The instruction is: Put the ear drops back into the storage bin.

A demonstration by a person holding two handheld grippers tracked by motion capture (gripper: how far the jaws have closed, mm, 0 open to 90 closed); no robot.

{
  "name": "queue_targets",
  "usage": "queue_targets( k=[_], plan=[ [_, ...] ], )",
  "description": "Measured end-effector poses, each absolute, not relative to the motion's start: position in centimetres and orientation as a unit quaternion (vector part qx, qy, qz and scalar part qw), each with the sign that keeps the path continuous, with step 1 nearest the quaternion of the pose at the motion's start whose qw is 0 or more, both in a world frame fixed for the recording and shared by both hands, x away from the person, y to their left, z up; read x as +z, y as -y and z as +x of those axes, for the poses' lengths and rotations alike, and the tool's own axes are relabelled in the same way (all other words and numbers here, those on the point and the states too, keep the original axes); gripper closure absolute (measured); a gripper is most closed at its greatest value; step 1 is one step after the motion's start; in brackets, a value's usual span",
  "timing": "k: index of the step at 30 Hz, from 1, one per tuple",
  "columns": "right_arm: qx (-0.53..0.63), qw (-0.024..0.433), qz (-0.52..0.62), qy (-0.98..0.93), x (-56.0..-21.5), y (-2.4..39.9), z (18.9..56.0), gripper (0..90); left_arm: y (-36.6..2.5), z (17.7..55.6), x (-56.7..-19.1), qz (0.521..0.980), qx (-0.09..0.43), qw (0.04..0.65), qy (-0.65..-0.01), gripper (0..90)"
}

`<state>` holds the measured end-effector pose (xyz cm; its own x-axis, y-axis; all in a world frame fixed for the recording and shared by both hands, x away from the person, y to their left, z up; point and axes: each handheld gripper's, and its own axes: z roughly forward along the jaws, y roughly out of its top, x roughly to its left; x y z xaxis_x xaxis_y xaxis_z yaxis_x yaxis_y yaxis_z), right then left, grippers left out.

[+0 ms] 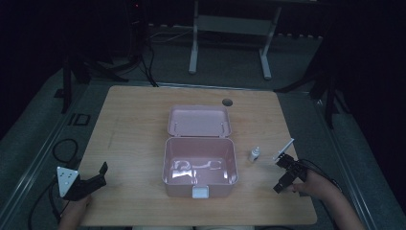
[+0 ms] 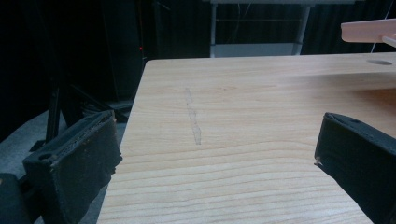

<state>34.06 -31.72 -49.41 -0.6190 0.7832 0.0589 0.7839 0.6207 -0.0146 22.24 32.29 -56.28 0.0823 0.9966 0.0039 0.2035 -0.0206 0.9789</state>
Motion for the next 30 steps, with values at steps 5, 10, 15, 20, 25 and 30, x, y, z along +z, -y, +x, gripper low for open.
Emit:
queue_targets(
  k=[5,10,15,20,25,30],
  plan=[
    [-0.014,0.026,-0.441,0.897,-49.2,31.2,35.4,13.5,-32.3,22.3,-56.3,0.572,0.428,0.463,-0.525,0.3],
    [-0.023,0.025,-0.443,0.896,-48.8,30.4,36.8,14.1,-32.3,22.3,-56.3,0.572,0.428,0.463,-0.525,0.3],
    [-0.024,0.026,-0.443,0.896,-48.5,29.4,38.2,14.1,-32.3,22.3,-56.3,0.573,0.427,0.464,-0.524,0.3],
    [-0.024,0.026,-0.441,0.897,-48.5,28.1,39.6,14.4,-32.3,22.3,-56.3,0.573,0.427,0.464,-0.524,0.3],
    [-0.025,0.028,-0.438,0.898,-48.6,26.8,40.7,15.0,-32.3,22.3,-56.3,0.573,0.427,0.465,-0.523,0.3],
    [-0.025,0.029,-0.436,0.899,-48.8,25.6,41.7,15.1,-32.3,22.3,-56.3,0.573,0.426,0.465,-0.523,0.4]
  ],
)
